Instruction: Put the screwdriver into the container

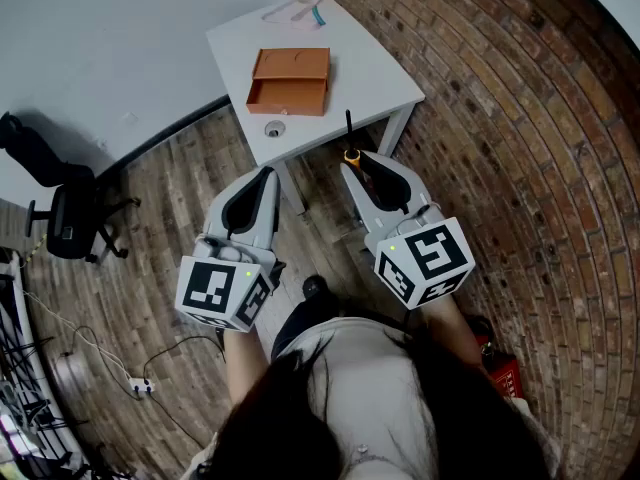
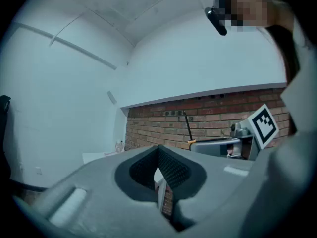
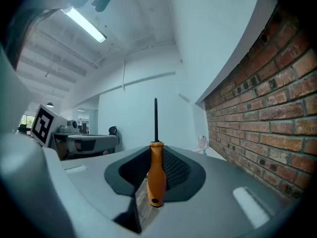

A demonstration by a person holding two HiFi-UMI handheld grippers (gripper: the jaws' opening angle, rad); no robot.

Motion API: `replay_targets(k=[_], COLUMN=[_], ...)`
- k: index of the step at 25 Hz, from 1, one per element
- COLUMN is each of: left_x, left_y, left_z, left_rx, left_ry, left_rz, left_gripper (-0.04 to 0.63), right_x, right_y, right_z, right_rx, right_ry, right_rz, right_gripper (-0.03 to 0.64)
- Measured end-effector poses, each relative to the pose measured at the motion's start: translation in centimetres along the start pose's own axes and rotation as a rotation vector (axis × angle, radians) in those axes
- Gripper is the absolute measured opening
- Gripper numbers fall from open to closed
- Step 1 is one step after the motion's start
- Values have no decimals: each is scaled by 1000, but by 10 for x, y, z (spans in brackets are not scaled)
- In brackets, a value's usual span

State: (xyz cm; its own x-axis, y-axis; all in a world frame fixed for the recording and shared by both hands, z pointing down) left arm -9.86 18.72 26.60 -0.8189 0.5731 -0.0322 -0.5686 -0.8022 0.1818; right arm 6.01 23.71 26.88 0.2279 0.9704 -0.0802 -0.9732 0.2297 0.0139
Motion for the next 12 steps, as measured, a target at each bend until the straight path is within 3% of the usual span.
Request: replay_targets(k=[12], left_x=[1], left_y=[46], left_z=[-8], left_rx=[-1], left_ry=[0], left_rz=[46], left_gripper=[0], right_x=[-44], right_y=[17], right_z=[-11], right_rx=[-3], right_ry=[-11], right_rz=[39], right_gripper=[80])
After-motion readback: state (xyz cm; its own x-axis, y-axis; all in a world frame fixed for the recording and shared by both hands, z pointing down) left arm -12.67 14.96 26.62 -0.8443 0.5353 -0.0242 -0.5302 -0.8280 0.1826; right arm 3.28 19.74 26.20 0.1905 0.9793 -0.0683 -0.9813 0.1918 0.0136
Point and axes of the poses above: the fingertips, and each gripper's own axes: x backward along the fingers, y to its left, z out of its underside, the point moved 6 cm from there along x, backward along the fingers, and after that the axes turned 6 degrees about x, right-handed, at the moved point
